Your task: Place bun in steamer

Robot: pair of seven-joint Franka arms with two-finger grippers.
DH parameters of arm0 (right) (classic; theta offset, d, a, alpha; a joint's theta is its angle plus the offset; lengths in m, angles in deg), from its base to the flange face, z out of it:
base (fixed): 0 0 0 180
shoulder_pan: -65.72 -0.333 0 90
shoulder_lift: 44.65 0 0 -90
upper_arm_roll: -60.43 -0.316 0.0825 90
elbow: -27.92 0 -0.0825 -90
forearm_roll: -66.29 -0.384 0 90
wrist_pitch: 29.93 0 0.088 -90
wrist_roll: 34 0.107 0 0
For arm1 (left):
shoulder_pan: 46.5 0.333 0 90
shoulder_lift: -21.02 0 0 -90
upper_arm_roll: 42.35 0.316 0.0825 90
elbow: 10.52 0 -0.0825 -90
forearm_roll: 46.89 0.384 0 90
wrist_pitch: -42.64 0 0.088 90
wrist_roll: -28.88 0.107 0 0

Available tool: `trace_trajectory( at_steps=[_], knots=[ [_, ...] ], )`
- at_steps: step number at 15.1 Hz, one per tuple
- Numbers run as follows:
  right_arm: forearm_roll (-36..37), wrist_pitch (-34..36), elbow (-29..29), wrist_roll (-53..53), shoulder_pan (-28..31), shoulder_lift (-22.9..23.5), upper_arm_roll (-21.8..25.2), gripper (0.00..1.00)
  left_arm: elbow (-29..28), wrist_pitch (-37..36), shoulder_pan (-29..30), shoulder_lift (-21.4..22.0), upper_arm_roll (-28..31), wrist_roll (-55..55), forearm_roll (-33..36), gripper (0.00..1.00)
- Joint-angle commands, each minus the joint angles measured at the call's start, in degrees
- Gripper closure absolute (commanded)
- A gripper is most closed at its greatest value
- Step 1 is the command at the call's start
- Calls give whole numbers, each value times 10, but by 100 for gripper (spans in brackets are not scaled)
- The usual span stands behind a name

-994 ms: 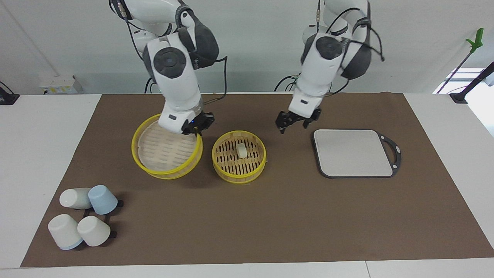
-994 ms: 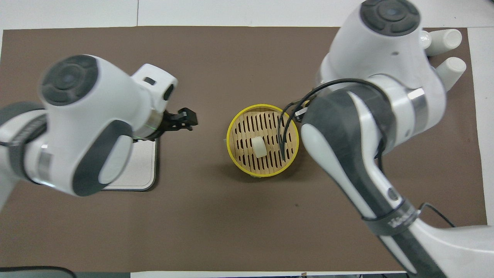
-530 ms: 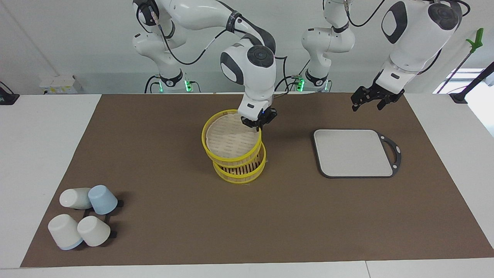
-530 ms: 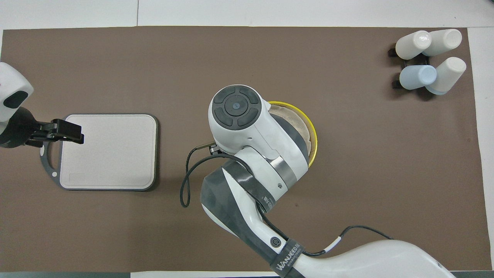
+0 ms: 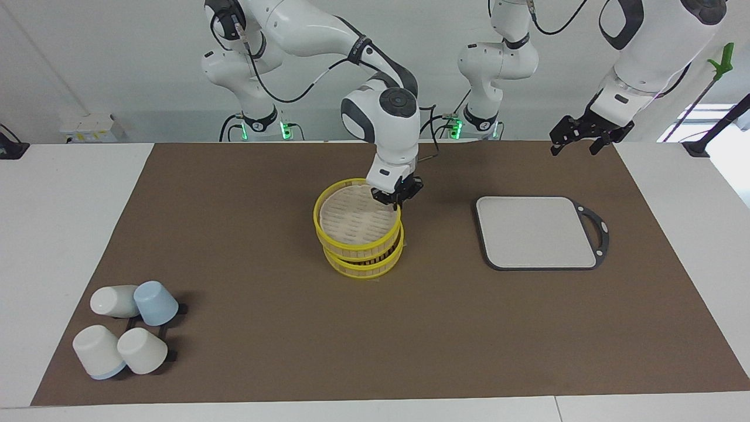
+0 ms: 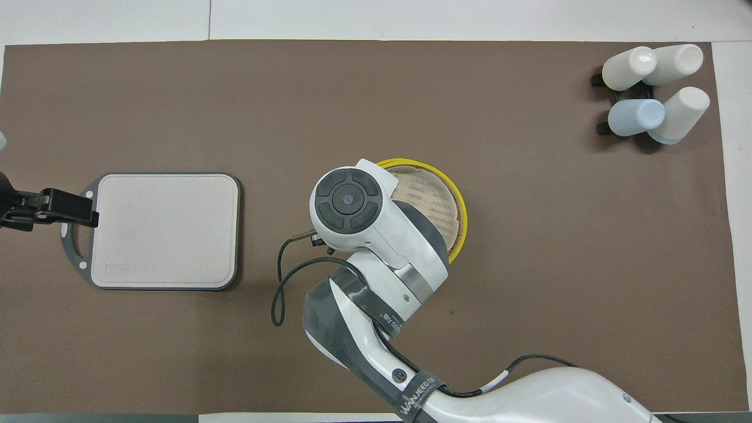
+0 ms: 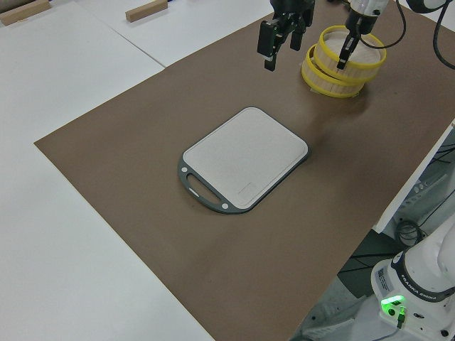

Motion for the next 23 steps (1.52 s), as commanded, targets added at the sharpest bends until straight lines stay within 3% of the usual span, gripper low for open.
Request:
trace_trajectory(
  at_steps=[1,9,22,23],
  knots=[
    [6,-21,24,10,6,-15,-2,100,23,-23,-2,-5,-5,25,33,0],
    [5,-78,33,-2,24,-10,-2,100,52,-30,-11,-30,12,35,33,0],
    [5,-121,48,3,16,4,-2,100,51,-18,0,-21,9,37,-4,0],
    [5,-118,51,3,17,2,-2,73,53,-17,-3,-21,9,37,-5,0]
  ],
)
